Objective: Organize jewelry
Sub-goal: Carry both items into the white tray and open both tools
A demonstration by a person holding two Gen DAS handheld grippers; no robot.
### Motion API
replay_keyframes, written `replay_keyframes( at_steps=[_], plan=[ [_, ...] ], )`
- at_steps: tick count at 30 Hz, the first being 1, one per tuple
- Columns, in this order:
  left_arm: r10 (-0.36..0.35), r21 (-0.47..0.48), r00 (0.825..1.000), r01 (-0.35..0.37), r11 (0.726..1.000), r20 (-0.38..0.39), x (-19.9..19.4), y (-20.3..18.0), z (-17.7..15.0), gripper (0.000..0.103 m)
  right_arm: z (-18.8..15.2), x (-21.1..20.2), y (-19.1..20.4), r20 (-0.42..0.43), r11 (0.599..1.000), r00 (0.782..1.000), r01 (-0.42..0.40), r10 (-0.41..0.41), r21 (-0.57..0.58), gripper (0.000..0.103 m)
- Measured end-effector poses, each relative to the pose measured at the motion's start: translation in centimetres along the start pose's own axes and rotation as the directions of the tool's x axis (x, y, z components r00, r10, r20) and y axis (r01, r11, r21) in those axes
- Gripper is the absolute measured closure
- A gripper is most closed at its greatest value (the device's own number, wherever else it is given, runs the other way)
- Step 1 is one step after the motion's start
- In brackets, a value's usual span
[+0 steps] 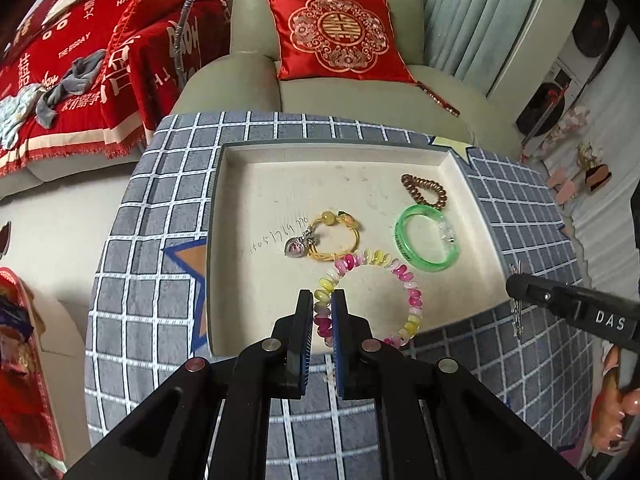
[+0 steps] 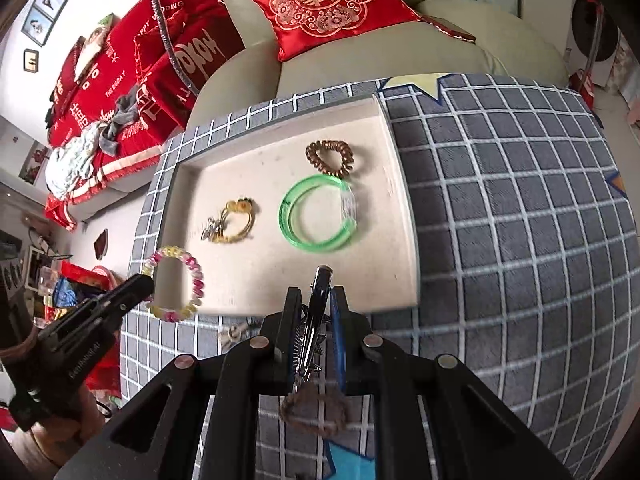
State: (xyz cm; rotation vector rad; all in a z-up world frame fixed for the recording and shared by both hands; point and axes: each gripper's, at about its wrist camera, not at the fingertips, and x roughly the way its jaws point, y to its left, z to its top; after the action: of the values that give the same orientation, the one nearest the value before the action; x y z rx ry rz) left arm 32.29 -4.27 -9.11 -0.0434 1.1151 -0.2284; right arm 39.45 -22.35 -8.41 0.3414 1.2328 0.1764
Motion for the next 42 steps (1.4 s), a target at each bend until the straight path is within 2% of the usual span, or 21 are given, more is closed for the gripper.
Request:
replay_keyframes(
  at_steps=[13, 19, 25, 36, 42],
  plan=[
    [0.018, 0.031, 0.993, -0.014, 0.999, -0.119, 5.4, 0.3, 1.0, 0.079, 1.9, 5.7, -1.9, -0.098, 0.998, 0.995, 0.019, -0.012, 0.066, 0.087],
    [0.043, 0.045, 0.986, -0.036, 0.998, -0.163, 7.3, 0.1, 1.1, 0.079, 2.6, 7.6, -1.7, -0.123, 0.998, 0.992, 0.034, -0.027, 0.057, 0.087],
    [0.083, 0.033, 0.984, -0.079, 0.996, -0.160, 8.6, 0.4, 1.9, 0.079, 3.7, 8.5, -1.4, -0.103, 0.998, 0.994, 0.036, -0.031, 0.050, 0.087],
    [0.141, 0.060, 0.984, -0.135, 0.989, -0.105, 9.5, -0.1, 3.4, 0.079, 4.3, 9.1, -1.4, -0.085, 0.999, 0.996, 0.041, -0.039, 0.031, 0.087],
    [0.162, 0.099, 0.982, -0.152, 0.983, -0.097, 9.4, -0.7, 2.9, 0.079, 4.3, 8.9, -1.8, -0.087, 0.998, 0.996, 0.004, 0.001, 0.056, 0.087]
  ],
)
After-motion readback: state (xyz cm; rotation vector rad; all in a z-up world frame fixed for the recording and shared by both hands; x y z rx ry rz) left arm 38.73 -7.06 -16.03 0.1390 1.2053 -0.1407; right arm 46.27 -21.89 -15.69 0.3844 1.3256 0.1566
